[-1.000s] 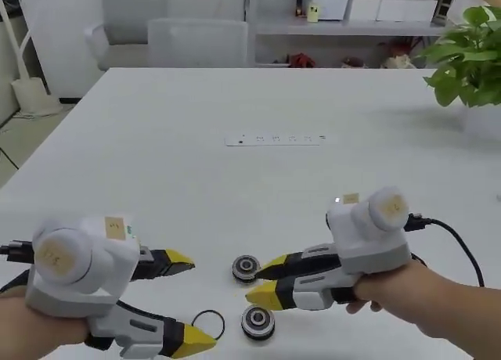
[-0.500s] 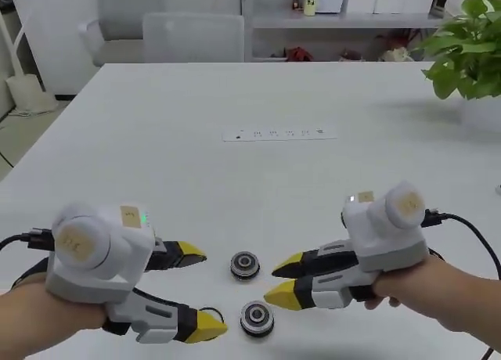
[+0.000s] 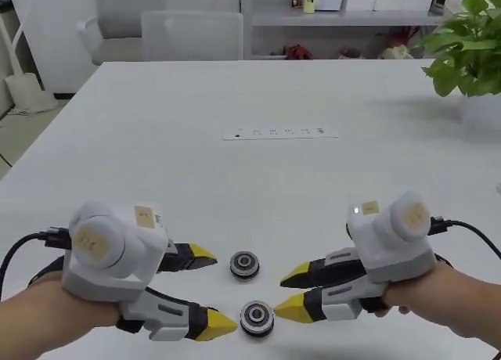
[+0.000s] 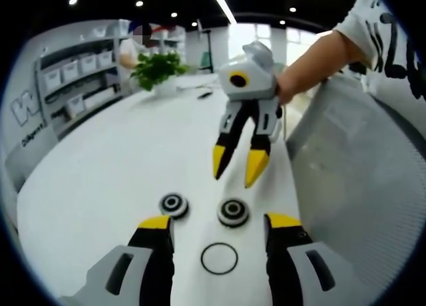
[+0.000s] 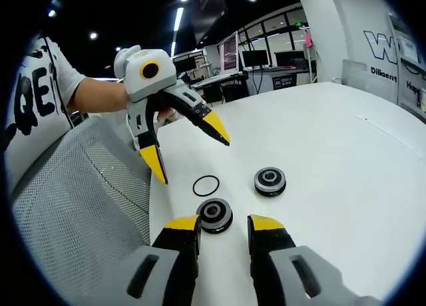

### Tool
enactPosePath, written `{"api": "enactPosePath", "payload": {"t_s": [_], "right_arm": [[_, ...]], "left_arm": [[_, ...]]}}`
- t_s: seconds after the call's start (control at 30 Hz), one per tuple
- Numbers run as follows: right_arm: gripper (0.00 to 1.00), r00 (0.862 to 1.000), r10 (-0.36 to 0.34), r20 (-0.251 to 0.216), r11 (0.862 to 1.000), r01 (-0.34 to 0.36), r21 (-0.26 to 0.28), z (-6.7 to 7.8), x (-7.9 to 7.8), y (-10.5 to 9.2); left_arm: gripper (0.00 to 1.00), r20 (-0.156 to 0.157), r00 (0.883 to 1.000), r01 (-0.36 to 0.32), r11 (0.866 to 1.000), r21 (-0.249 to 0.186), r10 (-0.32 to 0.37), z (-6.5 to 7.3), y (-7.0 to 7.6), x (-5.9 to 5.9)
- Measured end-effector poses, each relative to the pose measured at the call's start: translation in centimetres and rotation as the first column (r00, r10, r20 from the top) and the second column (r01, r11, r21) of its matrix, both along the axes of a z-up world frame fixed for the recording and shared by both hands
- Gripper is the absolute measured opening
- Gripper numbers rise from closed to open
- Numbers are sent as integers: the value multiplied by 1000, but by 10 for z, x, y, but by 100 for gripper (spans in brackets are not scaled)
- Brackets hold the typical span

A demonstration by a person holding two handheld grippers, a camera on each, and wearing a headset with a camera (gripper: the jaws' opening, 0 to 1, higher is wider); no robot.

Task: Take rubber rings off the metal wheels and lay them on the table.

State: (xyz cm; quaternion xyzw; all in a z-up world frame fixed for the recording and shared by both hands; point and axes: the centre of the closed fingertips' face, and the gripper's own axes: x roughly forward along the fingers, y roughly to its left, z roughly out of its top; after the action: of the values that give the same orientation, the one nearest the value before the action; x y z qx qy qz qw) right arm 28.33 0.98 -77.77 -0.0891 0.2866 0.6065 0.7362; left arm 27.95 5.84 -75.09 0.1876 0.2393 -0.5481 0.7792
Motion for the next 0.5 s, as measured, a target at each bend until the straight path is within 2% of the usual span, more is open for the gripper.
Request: {"api": "enactPosePath", "payload": {"t_s": [0.5], "right_arm": [[23,998,68,19,997,-67,-43,-17,-12,5]], "left_arm": [[50,-27,999,26,1000,15,-25,-13,-9,-3]]}}
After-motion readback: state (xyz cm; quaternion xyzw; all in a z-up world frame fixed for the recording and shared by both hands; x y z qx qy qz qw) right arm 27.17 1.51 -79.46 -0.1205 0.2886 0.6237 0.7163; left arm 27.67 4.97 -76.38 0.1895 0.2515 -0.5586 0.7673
